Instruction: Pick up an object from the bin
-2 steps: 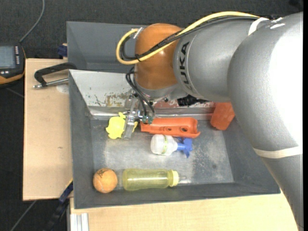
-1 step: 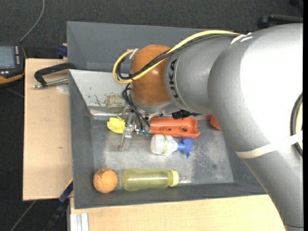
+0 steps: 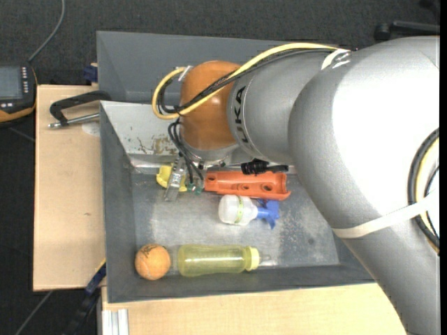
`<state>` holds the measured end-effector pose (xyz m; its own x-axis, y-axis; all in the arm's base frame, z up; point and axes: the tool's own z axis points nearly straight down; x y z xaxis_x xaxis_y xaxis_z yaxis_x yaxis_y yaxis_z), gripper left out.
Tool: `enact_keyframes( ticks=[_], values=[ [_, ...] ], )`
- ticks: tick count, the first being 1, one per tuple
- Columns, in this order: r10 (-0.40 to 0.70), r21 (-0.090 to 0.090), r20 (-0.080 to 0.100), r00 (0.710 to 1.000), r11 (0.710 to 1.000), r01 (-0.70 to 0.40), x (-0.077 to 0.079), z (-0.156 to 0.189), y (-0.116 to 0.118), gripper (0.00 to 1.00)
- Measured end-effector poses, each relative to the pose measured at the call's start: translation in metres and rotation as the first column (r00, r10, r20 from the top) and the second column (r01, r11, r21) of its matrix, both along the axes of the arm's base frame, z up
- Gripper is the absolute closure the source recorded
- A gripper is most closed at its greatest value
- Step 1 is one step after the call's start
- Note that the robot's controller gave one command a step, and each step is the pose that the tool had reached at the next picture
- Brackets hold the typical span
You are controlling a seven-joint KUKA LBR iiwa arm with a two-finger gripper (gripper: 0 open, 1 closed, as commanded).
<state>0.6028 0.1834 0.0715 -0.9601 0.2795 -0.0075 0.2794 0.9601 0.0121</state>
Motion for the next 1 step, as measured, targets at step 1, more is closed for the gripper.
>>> enact_keyframes(
  ticks=[1],
  values=[
    [-0.001, 0.000, 0.000, 1.000, 1.000, 0.001, 0.0000, 0.0000, -0.0003, 1.00]
  ],
)
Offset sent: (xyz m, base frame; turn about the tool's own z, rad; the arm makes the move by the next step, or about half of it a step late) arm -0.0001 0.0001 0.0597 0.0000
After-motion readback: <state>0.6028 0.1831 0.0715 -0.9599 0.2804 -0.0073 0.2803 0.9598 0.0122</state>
